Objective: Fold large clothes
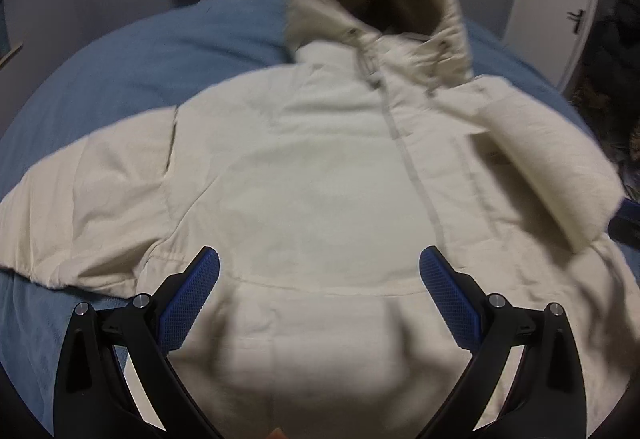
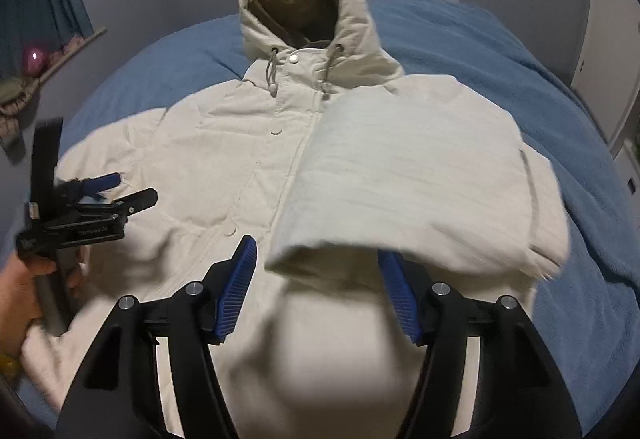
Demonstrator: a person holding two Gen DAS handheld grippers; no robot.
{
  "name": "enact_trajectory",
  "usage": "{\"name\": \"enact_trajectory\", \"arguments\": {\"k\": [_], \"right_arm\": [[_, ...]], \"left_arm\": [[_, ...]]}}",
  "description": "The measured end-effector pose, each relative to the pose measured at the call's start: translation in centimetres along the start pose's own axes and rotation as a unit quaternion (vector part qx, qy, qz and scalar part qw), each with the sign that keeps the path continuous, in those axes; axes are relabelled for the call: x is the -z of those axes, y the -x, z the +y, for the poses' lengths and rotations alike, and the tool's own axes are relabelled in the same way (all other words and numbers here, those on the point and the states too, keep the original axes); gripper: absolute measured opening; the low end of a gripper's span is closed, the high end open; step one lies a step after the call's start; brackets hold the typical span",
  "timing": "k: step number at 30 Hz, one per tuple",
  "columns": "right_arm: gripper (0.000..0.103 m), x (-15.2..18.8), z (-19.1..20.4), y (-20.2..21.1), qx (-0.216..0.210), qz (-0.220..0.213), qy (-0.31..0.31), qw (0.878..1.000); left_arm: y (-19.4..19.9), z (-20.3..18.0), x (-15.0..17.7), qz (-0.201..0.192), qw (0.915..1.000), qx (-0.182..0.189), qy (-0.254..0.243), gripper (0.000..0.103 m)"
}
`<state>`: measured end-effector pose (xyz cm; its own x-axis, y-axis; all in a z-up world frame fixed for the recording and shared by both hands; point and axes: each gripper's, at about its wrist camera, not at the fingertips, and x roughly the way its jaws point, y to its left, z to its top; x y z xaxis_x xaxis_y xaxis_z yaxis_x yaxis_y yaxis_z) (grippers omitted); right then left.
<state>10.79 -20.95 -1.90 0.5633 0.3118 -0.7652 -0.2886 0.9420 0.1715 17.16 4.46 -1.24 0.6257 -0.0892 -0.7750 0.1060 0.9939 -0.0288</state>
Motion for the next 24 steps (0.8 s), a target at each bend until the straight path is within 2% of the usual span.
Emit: {"name": "enact_trajectory", "arguments": {"k": [3, 7, 13, 15, 18, 20, 22, 24], "right_arm": [[0.074, -0.5, -3.2, 2.9, 0.017, -0.021, -0.032, 0.999], [0.076, -1.2, -7.3, 5.9, 0.042, -0.073, -0.089, 0.992], [0.078, -1.8, -12.0, 6.9, 0.104, -0.095, -0.132, 0.981], [0.078, -1.7, -13.8, 7.1, 0.105, -0.1, -0.164, 0.976], [0.078, -1.3, -16.0, 7.4, 0.069, -0.101, -0.218, 0.968], [0.078, -1.2, -16.5, 7.4, 0.068, -0.105, -0.224, 0.966], [0.078, -1.2, -16.8, 7.7, 0.078, -0.112, -0.221, 0.966], [0.078, -1.2, -17.1, 7.7, 0.08, -0.114, -0.223, 0.965]], "left_arm": [[1.3, -2.2, -0.3, -0.017, 0.9993, 0.026, -0.02, 0.097], [2.0, -6.4, -0.9, -0.011, 0.9958, 0.071, -0.057, 0.097], [1.7, -15.1, -1.7, -0.002, 0.982, 0.126, -0.14, 0.097], [1.1, -17.5, -1.7, 0.0, 0.9781, 0.133, -0.159, 0.097], [-0.1, -21.0, -1.5, 0.001, 0.9723, 0.138, -0.189, 0.096], [-0.9, -23.0, -1.3, 0.009, 0.9684, 0.145, -0.203, 0.096], [-1.6, -24.6, -1.0, 0.016, 0.9644, 0.143, -0.222, 0.088], [-2.3, -25.9, -0.4, 0.014, 0.9606, 0.12, -0.25, 0.082]]}}
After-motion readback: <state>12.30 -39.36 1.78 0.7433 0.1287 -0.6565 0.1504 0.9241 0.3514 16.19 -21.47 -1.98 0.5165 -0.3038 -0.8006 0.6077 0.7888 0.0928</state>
